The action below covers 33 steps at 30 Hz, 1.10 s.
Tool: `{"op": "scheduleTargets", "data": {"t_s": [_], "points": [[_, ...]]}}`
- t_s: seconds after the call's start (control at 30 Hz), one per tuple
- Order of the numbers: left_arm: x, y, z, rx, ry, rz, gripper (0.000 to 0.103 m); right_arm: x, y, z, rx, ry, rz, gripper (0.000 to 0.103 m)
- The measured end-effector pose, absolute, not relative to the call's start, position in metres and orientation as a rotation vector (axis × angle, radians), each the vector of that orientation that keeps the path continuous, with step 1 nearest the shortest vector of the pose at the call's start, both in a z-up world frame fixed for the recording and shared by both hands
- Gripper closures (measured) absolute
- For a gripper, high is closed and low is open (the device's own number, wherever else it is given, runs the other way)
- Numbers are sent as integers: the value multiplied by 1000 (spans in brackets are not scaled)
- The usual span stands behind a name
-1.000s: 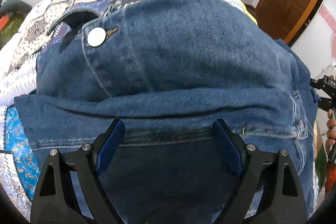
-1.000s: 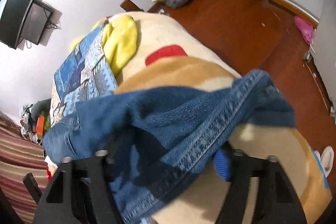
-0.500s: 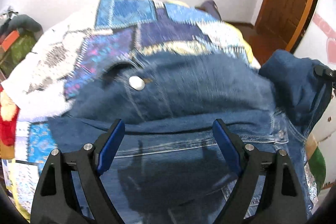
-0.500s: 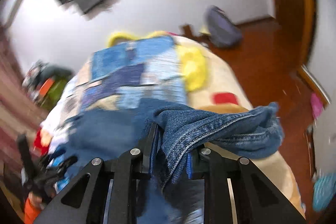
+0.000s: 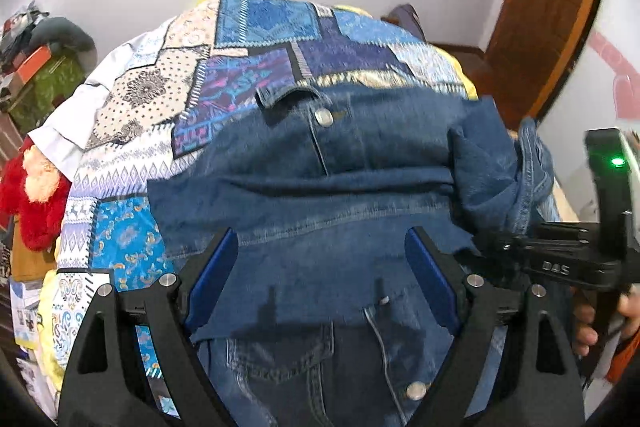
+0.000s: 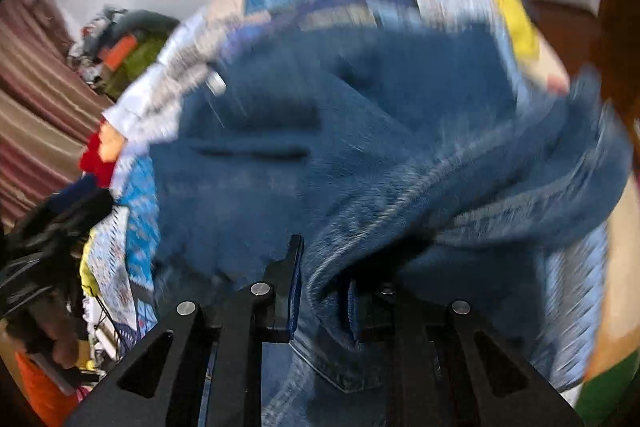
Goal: Fold large clothes
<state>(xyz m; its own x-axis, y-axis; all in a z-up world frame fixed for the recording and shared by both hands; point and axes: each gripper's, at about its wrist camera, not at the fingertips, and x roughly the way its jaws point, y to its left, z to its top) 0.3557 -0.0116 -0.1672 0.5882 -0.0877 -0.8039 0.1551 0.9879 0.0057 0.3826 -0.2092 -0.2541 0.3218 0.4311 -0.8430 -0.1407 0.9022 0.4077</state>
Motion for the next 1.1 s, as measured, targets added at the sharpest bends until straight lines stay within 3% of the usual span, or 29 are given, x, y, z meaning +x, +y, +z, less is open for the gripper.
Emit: {"op": "scheduleTargets", "data": {"t_s": [0.3,0.53,0.83,0.97,1.1], "points": [[351,-71,-150,113,934,-266,17,350,-242,-234,258,1202,442,87],[364,-157,-137,198,928,-392,17,315,-315,-202,213,1077,313,87],[428,-271,-199,358,1056,-405,17,305,-424,-208,285,1068,107,87],[458,-292,-231,333,1121,-374,27,305,-442,-220,315,1083,97,87],[463,-298,-241,382,1033,-238,66,313,-439,-230,340,1095,113,87]]}}
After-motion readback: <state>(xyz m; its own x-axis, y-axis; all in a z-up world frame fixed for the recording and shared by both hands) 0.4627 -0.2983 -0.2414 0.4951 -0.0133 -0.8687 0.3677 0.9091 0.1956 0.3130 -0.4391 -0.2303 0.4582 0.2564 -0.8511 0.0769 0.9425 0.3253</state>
